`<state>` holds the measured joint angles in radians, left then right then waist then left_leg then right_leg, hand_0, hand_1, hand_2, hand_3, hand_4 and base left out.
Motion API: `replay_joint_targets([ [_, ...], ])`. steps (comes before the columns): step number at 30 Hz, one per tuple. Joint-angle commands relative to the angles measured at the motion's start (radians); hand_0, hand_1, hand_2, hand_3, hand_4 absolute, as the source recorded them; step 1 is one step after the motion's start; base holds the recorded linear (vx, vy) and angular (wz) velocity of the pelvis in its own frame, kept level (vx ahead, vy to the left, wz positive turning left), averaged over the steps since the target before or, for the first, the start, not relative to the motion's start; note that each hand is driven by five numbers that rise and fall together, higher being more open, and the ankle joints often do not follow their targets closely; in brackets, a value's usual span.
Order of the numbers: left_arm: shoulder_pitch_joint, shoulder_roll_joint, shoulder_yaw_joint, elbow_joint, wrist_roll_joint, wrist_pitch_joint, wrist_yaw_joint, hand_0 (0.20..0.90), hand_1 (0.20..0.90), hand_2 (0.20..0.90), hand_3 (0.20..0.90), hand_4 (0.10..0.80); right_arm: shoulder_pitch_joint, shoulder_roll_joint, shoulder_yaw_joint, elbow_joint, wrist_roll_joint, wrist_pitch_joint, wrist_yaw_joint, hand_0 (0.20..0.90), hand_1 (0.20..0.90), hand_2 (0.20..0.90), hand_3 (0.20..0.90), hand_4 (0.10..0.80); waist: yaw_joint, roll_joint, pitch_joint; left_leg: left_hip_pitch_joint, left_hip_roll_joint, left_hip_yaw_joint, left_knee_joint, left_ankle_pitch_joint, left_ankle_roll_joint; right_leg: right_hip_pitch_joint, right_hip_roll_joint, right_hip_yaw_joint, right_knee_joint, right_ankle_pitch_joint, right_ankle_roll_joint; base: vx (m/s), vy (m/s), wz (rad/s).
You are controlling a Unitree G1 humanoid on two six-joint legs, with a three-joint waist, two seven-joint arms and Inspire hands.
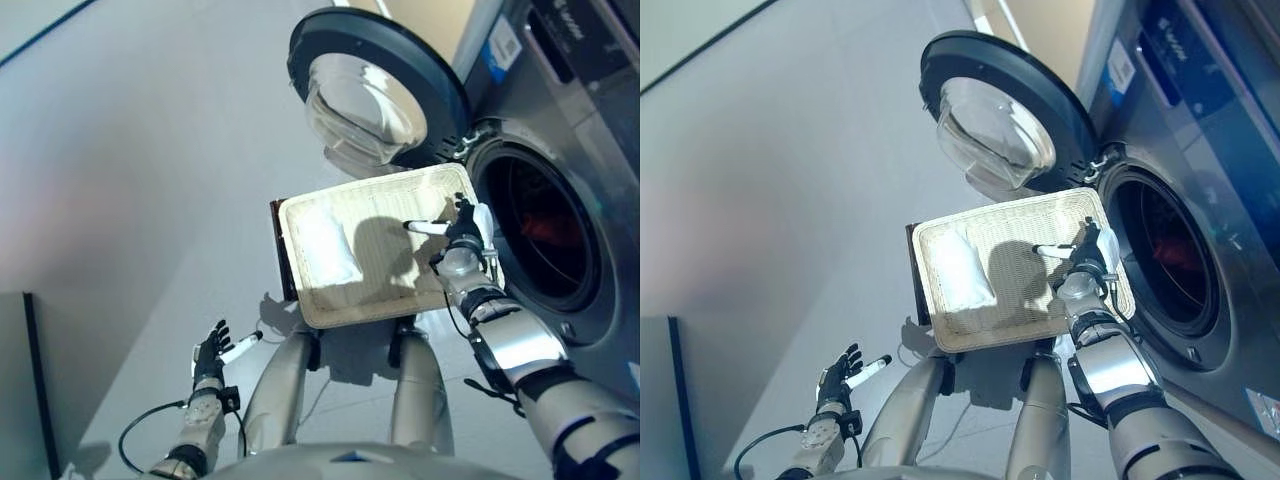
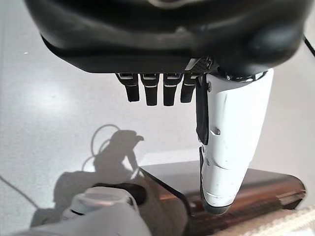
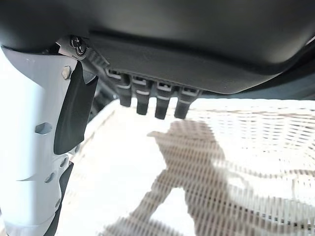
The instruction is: Pick up the clothes and place them into the washing machine
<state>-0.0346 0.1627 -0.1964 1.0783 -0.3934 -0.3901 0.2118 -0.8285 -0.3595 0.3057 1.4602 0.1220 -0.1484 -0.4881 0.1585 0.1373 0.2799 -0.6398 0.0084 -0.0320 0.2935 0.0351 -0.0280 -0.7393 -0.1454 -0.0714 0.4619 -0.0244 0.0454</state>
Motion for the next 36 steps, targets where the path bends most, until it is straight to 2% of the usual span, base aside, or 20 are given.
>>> replay_joint_targets([
  [1,0.002,0.092,0.070,-0.030,0.032,-0.035,0.042,0.900,0.900,0.900,0.900,0.800,-0.049,-0.025,0.012,0.009,-0.026,-0.014,-0.044,0.900,0.900,0.900,0.900,0.800,0.033,-0.018,-0.015,-0.089,-0.047,0.012,0.057,0.015,0.006,0.061,0.035,-0.042,-0.092,0.052,-0.028,0.117,-0.033,0.20],
  [2,0.006,0.097,0.076,-0.060,0.039,-0.038,0.052,0.900,0.900,0.900,0.900,0.800,-0.045,-0.012,0.015,0.007,-0.030,-0.014,-0.050,0.900,0.900,0.900,0.900,0.800,0.045,-0.030,-0.014,-0.085,-0.051,-0.004,0.075,-0.023,0.001,0.068,0.034,-0.045,-0.069,0.014,-0.020,0.008,-0.018,0.25],
  [15,-0.033,0.142,0.124,-0.095,0.076,-0.022,0.107,0.900,0.900,0.900,0.900,0.800,-0.027,0.096,0.037,-0.052,-0.024,-0.032,-0.066,0.900,0.900,0.900,0.900,0.800,0.090,-0.097,0.026,-0.117,-0.066,-0.060,0.157,-0.051,0.006,0.082,0.018,-0.117,0.000,-0.036,-0.024,0.039,-0.023,0.17],
  [23,-0.043,0.177,0.145,-0.129,0.099,-0.013,0.126,0.900,0.900,0.900,0.900,0.800,-0.039,0.130,0.041,-0.065,-0.010,-0.041,-0.077,0.900,0.900,0.900,0.900,0.800,0.125,-0.130,0.044,-0.128,-0.080,-0.097,0.168,-0.054,0.005,0.094,0.011,-0.162,0.020,-0.057,-0.022,0.043,-0.013,0.17],
  [28,-0.066,0.196,0.145,-0.090,0.104,-0.005,0.130,0.900,0.900,0.900,0.900,0.800,-0.051,0.158,0.046,-0.077,-0.006,-0.048,-0.087,0.900,0.900,0.900,0.900,0.800,0.143,-0.156,0.059,-0.127,-0.093,-0.120,0.162,-0.051,0.004,0.109,0.004,-0.190,0.022,-0.069,-0.022,0.055,-0.009,0.20],
  [36,-0.079,0.211,0.140,-0.098,0.110,0.001,0.135,0.900,0.900,0.900,0.900,0.800,-0.069,0.169,0.053,-0.076,-0.001,-0.047,-0.095,0.900,0.900,0.900,0.900,0.800,0.165,-0.168,0.078,-0.141,-0.104,-0.145,0.157,-0.045,0.001,0.107,-0.003,-0.220,0.034,-0.081,-0.020,0.032,-0.008,0.11],
])
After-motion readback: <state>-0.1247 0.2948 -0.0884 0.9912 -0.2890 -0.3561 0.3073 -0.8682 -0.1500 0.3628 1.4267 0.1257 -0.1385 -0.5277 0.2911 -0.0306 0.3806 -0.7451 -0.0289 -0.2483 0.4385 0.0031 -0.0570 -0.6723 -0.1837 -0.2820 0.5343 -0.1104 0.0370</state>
